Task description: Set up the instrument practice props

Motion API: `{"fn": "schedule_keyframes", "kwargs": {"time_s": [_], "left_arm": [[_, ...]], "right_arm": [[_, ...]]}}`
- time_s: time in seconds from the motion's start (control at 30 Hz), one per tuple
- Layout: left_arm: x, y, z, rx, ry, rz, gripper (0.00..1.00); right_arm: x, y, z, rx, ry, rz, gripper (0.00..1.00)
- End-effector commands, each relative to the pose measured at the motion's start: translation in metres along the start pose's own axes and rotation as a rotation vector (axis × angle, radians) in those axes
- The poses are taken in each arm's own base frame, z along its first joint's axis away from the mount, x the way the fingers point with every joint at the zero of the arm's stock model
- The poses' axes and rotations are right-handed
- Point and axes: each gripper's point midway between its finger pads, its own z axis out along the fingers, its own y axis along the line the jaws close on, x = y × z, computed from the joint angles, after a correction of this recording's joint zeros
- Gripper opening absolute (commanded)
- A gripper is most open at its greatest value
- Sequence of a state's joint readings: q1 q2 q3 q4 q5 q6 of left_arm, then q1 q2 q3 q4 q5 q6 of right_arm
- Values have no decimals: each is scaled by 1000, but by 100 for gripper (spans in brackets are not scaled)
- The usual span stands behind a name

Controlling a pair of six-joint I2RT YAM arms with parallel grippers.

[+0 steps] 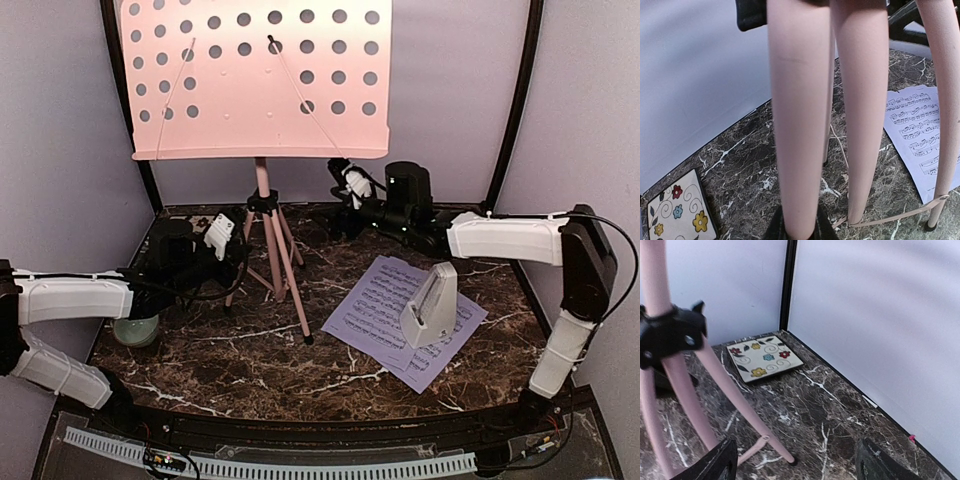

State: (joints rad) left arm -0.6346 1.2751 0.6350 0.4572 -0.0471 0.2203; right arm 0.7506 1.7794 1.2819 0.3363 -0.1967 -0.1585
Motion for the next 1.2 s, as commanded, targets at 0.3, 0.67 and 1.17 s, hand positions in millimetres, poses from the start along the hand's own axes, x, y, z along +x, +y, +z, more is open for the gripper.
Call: {"fn": "schedule_keyframes", "kwargs": {"time_s": [0.3,0.67,1.17], "left_arm": [[-27,2,-3,-19,-77,-69,0],[-27,5,-4,-39,-76,-86,0],[-31,7,-5,-50,-93,-80,0]], "right_arm": [[59,104,-36,-120,170,324,73],[114,154,-16,-137,270,387,72],[132,145,10,-57,288,393,38]]}}
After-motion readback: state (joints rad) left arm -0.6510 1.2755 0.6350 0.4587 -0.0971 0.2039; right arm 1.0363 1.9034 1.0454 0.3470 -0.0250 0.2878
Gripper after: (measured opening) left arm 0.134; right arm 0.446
